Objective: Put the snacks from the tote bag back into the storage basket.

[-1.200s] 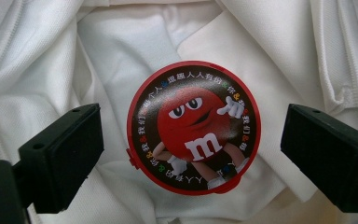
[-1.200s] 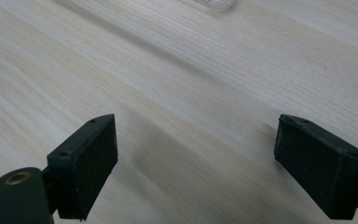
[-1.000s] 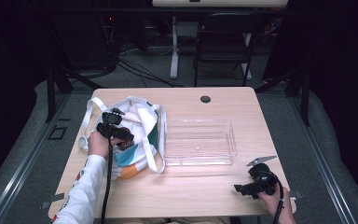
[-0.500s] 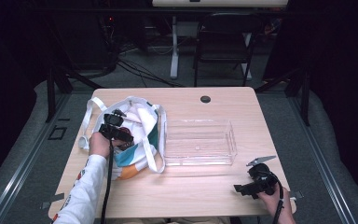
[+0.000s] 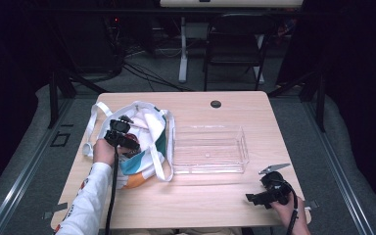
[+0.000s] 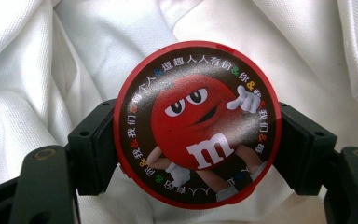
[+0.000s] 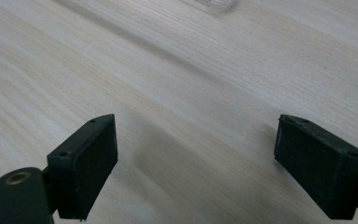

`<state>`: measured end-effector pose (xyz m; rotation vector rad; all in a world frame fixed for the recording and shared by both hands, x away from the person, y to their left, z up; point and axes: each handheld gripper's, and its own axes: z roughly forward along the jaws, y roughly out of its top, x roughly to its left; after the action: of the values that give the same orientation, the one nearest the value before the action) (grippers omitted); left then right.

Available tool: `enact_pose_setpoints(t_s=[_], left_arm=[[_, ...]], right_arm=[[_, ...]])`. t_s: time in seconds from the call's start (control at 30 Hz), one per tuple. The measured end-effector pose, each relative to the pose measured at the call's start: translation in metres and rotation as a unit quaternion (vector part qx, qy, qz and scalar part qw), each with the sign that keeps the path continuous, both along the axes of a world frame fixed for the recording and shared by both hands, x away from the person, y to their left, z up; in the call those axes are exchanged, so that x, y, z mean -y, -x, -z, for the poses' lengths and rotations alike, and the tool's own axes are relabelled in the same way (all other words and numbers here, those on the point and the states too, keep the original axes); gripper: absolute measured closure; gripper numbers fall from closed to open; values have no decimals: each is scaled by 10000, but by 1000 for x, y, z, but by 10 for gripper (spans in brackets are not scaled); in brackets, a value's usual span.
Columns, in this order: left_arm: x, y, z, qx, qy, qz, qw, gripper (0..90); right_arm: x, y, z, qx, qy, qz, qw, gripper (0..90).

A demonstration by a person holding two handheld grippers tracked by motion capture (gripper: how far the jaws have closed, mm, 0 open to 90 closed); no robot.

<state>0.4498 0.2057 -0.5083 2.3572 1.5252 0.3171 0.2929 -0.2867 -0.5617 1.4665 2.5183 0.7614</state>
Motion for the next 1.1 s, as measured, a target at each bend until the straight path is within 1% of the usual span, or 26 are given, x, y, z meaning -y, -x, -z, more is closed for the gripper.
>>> enact_pose_setpoints(t_s=[0.13,0.17,0.3,0.4,0.43,0.5,0.63,0.8,1.1], left_arm=[[0,0,-1,-13,-7,43,10000,255],[0,1,-2,-44,-30,74,10000,255],[0,2,-4,-39,-32,106,9999,255],[0,3,-7,1,-26,141,9999,255],[0,3,-8,-11,-16,143,9999,255],[-1,4,-10,38,25,137,9999,255],[-3,5,-14,89,27,134,9999,255],[-4,6,-18,89,44,150,9998,255],[-3,8,-23,157,52,208,9996,255]], right_arm=[[0,0,0,0,-9,-5,10000,127],[0,0,0,0,-9,-5,10000,127],[1,0,-1,-26,12,-10,10000,127],[1,0,-1,14,26,5,10000,127],[1,1,-1,2,13,21,10000,127],[1,0,-1,0,15,20,10000,127],[1,0,-1,4,12,25,10000,127],[1,0,-1,7,15,28,10000,127],[1,0,-1,13,4,39,10000,127]])
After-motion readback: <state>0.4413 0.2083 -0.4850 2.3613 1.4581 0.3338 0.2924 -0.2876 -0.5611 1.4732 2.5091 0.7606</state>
